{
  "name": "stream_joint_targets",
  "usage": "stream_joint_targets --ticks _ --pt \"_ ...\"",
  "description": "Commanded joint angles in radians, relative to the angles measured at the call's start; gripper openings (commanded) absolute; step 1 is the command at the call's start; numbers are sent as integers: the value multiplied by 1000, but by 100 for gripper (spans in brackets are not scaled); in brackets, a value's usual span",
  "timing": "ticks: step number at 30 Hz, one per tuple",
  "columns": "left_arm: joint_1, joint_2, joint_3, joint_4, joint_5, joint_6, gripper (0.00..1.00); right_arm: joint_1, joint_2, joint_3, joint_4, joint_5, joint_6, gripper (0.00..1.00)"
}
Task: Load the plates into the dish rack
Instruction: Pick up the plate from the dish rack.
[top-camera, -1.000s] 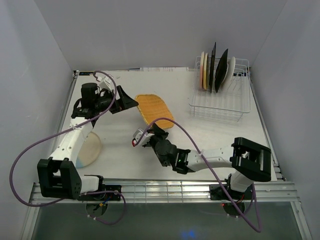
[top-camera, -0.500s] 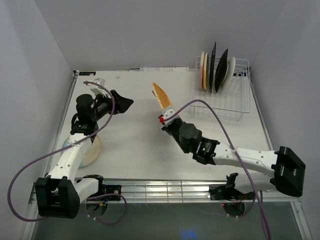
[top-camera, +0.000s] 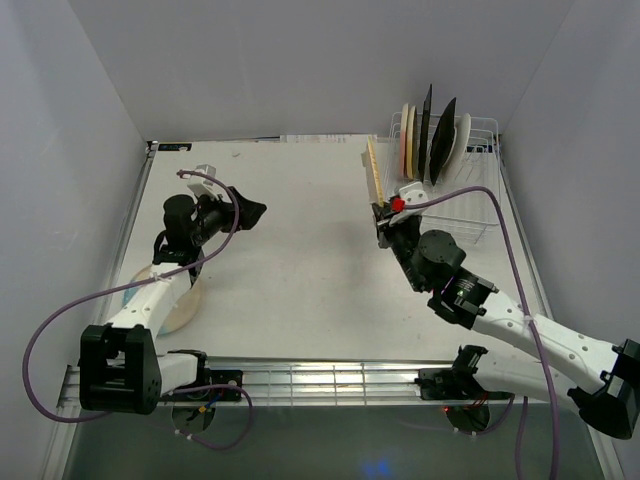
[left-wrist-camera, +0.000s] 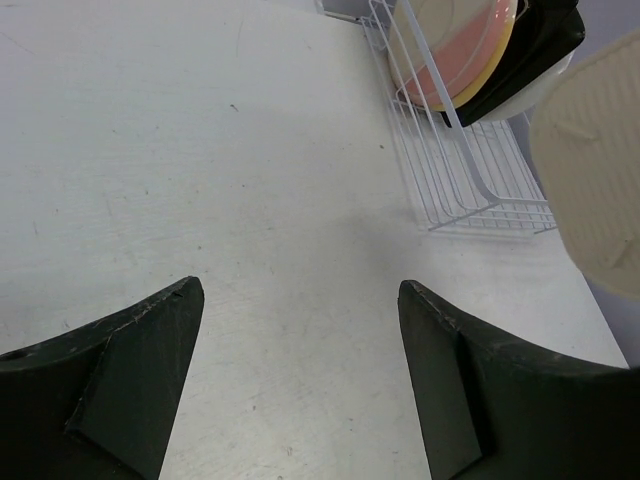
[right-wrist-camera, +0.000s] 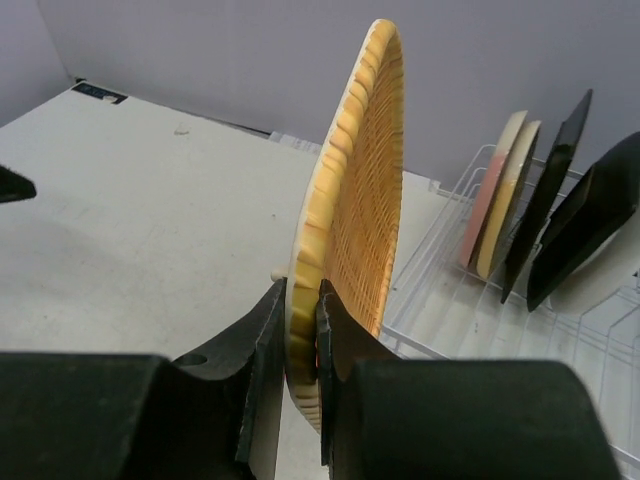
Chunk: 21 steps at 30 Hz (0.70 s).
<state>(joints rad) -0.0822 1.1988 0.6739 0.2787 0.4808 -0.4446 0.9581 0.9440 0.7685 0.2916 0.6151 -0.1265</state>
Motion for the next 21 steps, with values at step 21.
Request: stream_joint_targets --ticks 21 --pt "2 -70 -31 80 8 57 94 -625 56 330 -86 -187 298 8"
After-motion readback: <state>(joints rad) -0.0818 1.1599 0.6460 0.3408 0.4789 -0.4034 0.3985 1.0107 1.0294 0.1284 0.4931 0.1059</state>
